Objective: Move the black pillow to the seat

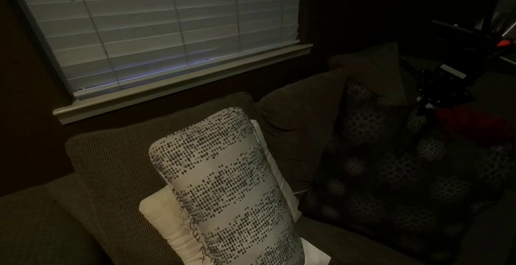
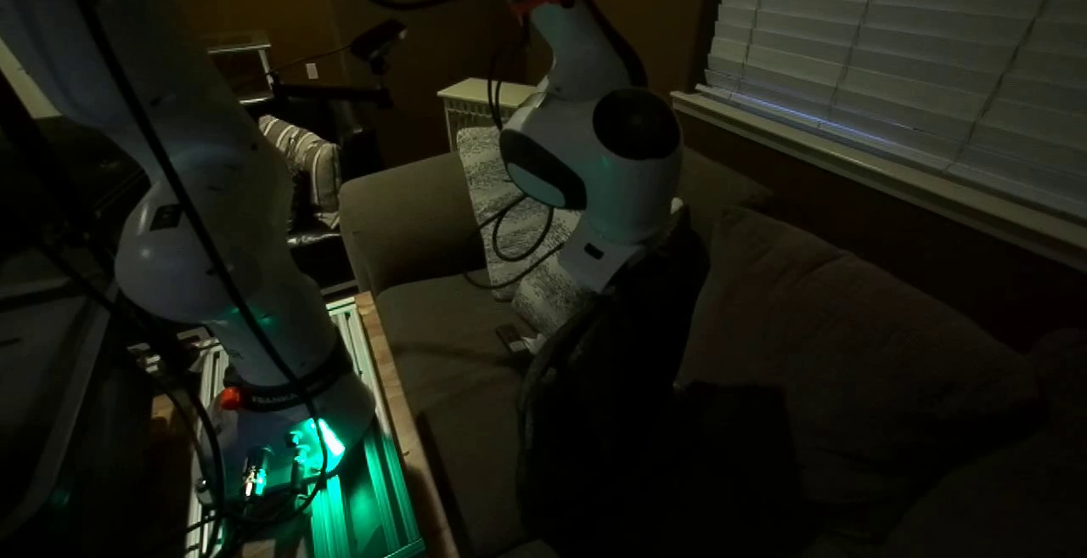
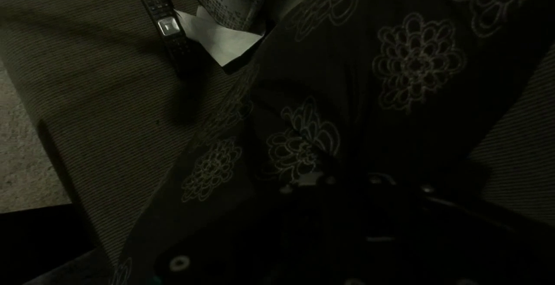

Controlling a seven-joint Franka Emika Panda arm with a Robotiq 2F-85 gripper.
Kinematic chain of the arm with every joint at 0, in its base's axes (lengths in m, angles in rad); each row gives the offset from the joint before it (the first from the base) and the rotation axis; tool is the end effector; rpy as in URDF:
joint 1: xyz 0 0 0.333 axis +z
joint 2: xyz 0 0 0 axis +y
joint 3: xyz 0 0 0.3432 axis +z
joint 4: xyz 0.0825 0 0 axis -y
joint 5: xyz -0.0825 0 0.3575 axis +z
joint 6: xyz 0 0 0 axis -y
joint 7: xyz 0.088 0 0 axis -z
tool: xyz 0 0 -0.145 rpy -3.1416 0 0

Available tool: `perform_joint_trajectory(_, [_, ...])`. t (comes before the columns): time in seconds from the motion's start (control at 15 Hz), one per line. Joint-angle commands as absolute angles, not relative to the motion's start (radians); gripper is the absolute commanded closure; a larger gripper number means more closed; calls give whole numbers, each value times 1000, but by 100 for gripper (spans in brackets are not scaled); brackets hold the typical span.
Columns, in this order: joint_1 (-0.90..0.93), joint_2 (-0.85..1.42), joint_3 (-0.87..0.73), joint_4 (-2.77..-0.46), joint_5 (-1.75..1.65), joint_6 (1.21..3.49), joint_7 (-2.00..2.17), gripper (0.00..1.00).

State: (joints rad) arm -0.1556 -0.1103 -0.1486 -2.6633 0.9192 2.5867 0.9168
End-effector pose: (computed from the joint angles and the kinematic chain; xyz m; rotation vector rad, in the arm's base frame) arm 0.3867 -0.1190 0.2896 -1.4211 2.2405 0.1742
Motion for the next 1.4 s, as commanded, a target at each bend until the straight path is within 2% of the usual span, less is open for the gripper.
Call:
perform_joint_trajectory(0.0, [-177, -136, -168, -2635, 885, 2487, 864, 99])
perform_joint_trajectory(0.53, [-213, -125, -176, -2646, 822, 2530, 1008, 99])
perform_joint_trajectory(1.33, [-246, 23, -246, -2522, 816, 2404, 932, 99])
